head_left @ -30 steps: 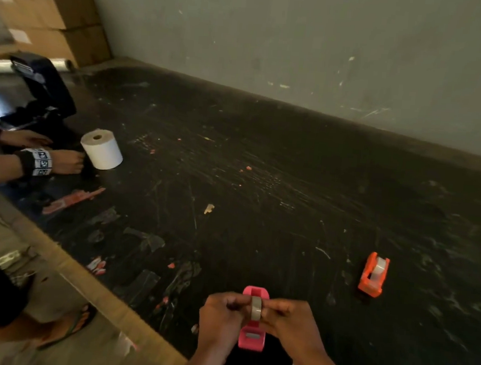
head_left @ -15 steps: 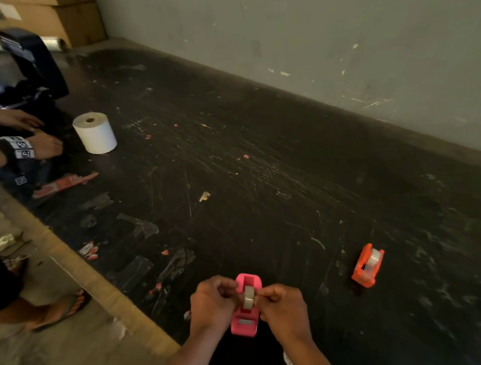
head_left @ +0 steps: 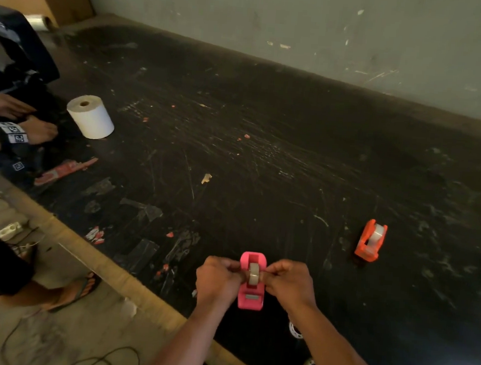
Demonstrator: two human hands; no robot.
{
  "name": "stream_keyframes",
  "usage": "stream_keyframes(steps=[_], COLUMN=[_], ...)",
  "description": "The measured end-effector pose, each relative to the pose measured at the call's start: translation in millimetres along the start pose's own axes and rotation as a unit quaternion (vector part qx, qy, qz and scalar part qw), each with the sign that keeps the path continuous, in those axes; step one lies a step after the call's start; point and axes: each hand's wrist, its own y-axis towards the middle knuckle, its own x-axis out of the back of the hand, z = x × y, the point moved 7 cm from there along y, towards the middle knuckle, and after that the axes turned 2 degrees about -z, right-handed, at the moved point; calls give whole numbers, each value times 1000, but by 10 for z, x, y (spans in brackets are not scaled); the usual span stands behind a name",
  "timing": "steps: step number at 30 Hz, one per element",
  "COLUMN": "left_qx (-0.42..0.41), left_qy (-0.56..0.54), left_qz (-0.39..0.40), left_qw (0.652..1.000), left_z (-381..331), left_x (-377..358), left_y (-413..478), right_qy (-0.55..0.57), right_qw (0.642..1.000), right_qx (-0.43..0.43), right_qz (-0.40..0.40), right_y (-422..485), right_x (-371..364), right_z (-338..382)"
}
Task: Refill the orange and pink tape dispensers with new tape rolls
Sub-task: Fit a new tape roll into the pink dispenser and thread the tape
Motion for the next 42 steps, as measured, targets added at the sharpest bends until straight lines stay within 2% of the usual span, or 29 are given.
stream_keyframes(steps=[6,20,27,34,42], left_qx=[11,-37,-73,-109,-141], left_qy=[28,36,57,108,113], left_qz=[-21,123,148,193,230], left_qw=[999,991,985,969,956], left_z=[38,50,47,-200,-918], left_x=[32,-27,-109,-324,-887], left_y=[25,287,360,549,768], right_qy=[-11,10,45,99,126], right_qw=[999,989,980,971,960], right_qx=[-28,-93,-112,-124,-102], right_qz=[-33,-110,-159,-179,-228], right_y=[26,-132,-190,-82,336], right_x=[-21,-40,-69,-3,628], right_z=[-69,-41,-140,-163,26])
